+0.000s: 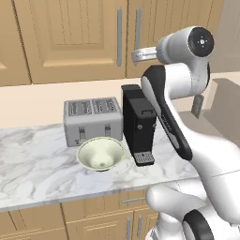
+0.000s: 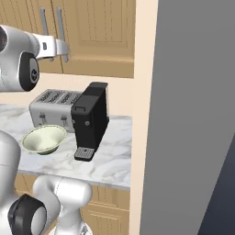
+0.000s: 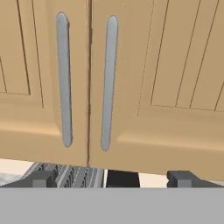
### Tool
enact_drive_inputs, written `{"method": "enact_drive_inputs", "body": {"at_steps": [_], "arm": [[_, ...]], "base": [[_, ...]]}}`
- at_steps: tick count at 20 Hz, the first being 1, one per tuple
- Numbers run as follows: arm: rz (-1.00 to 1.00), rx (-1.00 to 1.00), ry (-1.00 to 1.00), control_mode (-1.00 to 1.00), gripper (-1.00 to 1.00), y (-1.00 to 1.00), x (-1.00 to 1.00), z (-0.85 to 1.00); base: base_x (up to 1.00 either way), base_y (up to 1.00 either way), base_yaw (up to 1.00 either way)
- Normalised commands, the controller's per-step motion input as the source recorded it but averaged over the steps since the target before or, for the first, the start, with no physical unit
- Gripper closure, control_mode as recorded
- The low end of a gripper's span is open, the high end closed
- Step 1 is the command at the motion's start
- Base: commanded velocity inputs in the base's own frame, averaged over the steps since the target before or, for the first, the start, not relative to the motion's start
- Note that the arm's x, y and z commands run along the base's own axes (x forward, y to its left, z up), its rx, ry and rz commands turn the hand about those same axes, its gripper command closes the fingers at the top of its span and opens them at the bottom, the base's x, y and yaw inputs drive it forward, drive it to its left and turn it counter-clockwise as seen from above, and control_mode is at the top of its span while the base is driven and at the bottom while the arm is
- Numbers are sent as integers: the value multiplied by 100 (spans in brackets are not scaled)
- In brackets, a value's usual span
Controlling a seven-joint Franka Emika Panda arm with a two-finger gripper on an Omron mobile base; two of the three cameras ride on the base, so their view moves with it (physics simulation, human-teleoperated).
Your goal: Open the cabinet. Pick the banana and apple from the cabinet and place them into the bowl. Then close the cabinet.
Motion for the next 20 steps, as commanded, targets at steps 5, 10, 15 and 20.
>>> {"method": "enact_drive_inputs", "body": {"at_steps": [5,10,15,20], "arm": [[0,0,0,-100,-100,0,29,0],[0,0,0,-100,-100,0,40,0],[0,0,0,-100,-100,1,36,0],[0,0,0,-100,-100,8,35,0]], "base": [[0,0,0],[0,0,0],[0,0,0],[0,0,0]]}}
